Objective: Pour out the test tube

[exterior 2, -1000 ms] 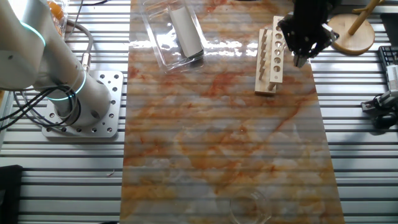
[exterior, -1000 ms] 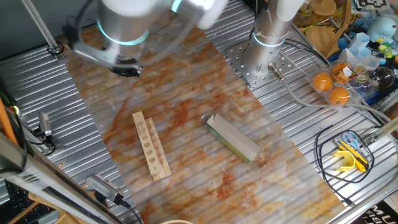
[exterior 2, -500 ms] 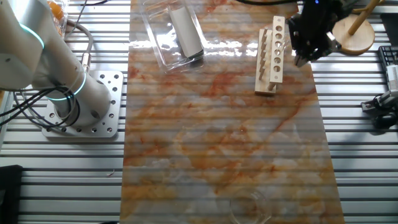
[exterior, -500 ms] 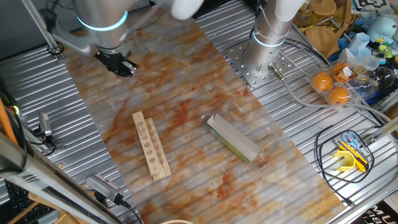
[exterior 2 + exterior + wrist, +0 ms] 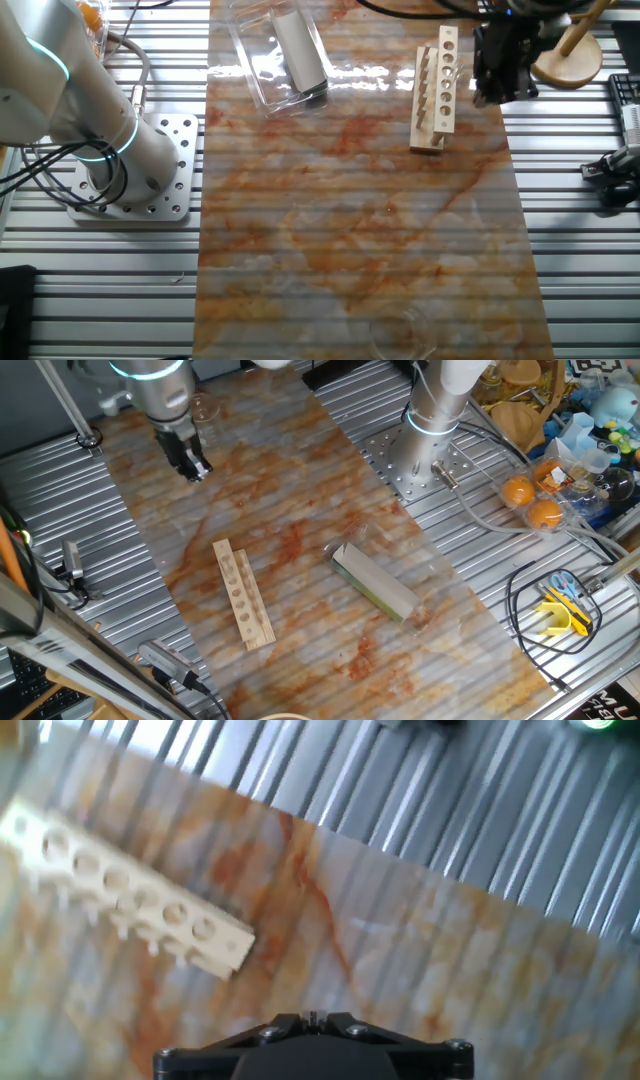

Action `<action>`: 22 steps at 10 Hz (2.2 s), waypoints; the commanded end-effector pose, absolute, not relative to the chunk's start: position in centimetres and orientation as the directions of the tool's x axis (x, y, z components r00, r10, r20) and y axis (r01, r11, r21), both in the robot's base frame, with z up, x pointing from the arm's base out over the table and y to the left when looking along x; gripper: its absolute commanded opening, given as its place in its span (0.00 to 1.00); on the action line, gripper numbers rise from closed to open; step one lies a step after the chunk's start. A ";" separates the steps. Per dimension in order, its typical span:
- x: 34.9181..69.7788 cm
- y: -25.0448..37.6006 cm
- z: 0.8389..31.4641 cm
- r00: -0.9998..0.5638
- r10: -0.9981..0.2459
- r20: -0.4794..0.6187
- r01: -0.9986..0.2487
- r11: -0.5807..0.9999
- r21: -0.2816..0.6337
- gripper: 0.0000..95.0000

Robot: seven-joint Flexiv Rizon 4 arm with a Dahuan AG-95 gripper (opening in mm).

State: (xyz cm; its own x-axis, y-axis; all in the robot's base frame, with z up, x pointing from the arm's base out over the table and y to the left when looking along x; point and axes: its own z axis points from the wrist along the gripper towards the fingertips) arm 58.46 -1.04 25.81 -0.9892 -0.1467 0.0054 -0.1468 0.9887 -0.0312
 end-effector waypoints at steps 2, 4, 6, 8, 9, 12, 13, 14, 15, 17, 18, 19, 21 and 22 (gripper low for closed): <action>59.2 -3.9 25.7 -0.998 -0.068 0.012 -0.068 0.997 0.020 0.00; 59.6 -5.6 25.5 -0.996 -0.090 0.015 -0.090 0.996 0.019 0.00; 59.9 -8.0 25.4 -0.992 -0.119 0.028 -0.119 0.993 0.012 0.00; 60.0 -9.9 24.9 -0.989 -0.144 0.034 -0.144 0.990 0.011 0.00; 60.0 -10.9 24.5 -0.986 -0.161 0.043 -0.161 0.987 0.002 0.00; 59.9 -12.0 22.5 -0.983 -0.176 0.048 -0.178 0.983 -0.042 0.00; 59.9 -12.2 21.6 -0.984 -0.170 0.045 -0.172 0.984 -0.047 0.00; 59.8 -12.2 20.9 -0.985 -0.169 0.038 -0.171 0.984 -0.053 0.00; 59.8 -12.3 20.6 -0.985 -0.169 0.033 -0.171 0.984 -0.053 0.00; 59.7 -12.3 20.2 -0.986 -0.162 0.025 -0.163 0.986 -0.037 0.00; 59.7 -12.3 20.2 -0.990 -0.141 0.020 -0.141 0.990 0.009 0.00; 59.7 -12.4 20.2 -0.988 -0.145 0.043 -0.145 0.989 0.008 0.00; 59.6 -12.3 20.2 -0.983 -0.152 0.099 -0.153 0.988 -0.002 0.00; 59.6 -12.3 20.1 -0.981 -0.158 0.108 -0.160 0.987 -0.010 0.00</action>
